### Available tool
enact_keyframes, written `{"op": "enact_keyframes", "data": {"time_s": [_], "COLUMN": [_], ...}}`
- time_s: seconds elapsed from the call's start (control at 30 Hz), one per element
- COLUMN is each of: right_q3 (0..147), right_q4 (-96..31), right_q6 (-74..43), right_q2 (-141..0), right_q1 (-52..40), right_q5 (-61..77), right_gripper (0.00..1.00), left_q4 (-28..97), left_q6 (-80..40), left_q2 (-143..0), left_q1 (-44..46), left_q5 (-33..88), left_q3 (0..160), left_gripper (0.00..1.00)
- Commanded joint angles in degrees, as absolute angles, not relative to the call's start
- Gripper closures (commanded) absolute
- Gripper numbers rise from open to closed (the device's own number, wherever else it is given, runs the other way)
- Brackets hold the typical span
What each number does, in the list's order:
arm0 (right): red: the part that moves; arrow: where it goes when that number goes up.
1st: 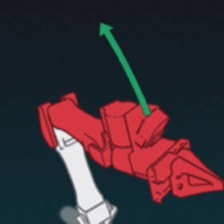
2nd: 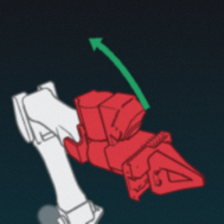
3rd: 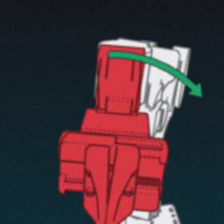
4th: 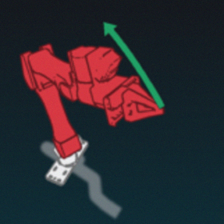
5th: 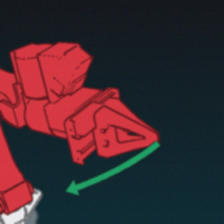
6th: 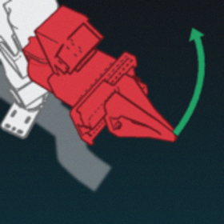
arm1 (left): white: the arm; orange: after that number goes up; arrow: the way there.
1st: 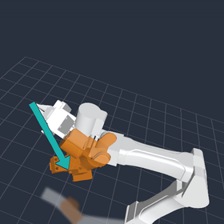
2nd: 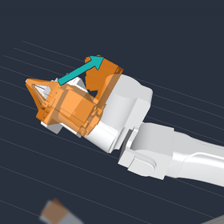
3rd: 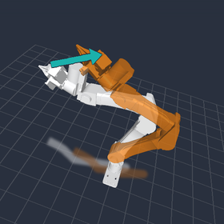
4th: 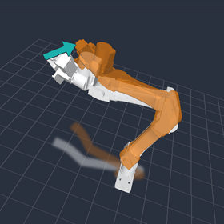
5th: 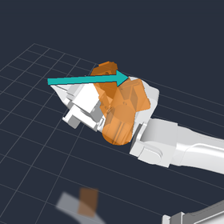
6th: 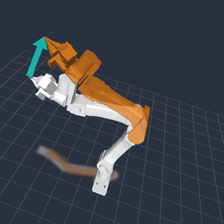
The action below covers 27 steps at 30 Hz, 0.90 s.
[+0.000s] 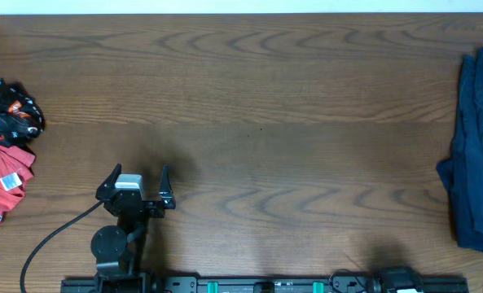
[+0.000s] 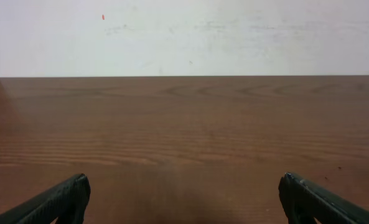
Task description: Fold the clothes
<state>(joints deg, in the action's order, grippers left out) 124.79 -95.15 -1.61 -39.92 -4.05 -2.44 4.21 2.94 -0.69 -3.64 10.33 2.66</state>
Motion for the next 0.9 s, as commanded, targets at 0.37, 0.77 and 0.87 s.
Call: {"op": "enact_keyframes", "data": {"time_s": [0.37,0.77,0.87], "right_q3": [69.19,27.68,22.24], "right_q4": [-62.94,-33.93,-30.96], "right_q6": [-0.56,-0.56,-0.56], "right_q2": [-13.63,-1.08,-0.34], "right_q1": [3.31,3.84,3.84], "right_q5": [5.41,13.87,14.00], "right_gripper": [0.01,0.01,0.01], "left_q4": [4.80,4.80,4.80], "left_q6": [2.48,2.48,2.48], "left_q2": [-0.27,-0.27,-0.27], "left_q1": [-3.55,-3.55,-3.55], "left_q5": [10.22,10.22,10.22], "left_q3": [1.02,1.02,1.02], "left_gripper": [0.02,0.02,0.02]}}
